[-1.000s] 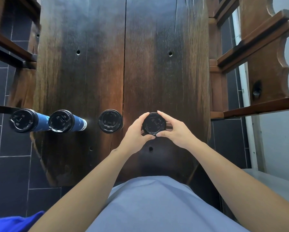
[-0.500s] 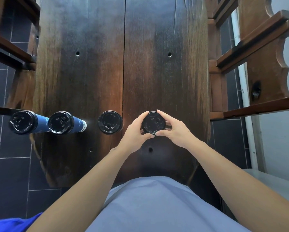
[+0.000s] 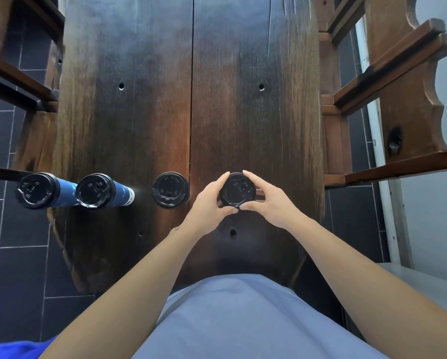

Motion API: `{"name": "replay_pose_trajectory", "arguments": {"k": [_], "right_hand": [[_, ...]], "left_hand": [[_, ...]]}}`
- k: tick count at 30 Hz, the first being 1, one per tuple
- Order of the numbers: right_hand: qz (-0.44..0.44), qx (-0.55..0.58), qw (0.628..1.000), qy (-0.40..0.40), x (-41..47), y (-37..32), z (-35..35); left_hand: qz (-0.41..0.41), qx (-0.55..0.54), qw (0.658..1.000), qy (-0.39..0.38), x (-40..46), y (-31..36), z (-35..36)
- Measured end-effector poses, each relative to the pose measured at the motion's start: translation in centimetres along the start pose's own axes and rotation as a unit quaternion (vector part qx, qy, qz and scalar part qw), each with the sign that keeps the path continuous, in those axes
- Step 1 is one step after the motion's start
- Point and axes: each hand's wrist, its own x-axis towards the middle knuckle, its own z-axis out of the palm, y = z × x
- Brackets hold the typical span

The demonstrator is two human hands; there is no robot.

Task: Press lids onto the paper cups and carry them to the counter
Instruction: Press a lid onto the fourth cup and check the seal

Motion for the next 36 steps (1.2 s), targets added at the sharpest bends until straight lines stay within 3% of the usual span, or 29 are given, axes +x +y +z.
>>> {"name": "replay_pose_trajectory", "arguments": {"k": [16,36], "right_hand": [[-0.007,-0.034,0.999,0.017,-0.2,-0.9,-0.2],[-0.037,-0.057,0.995,0.074,-2.7,-1.6,-0.2]], "left_hand": [[-0.004,0.036,0.999,-0.007,0.0,0.4,-0.8],[0.059,0.116,0.989,0.073,-3.2,2.1,-1.0]]}}
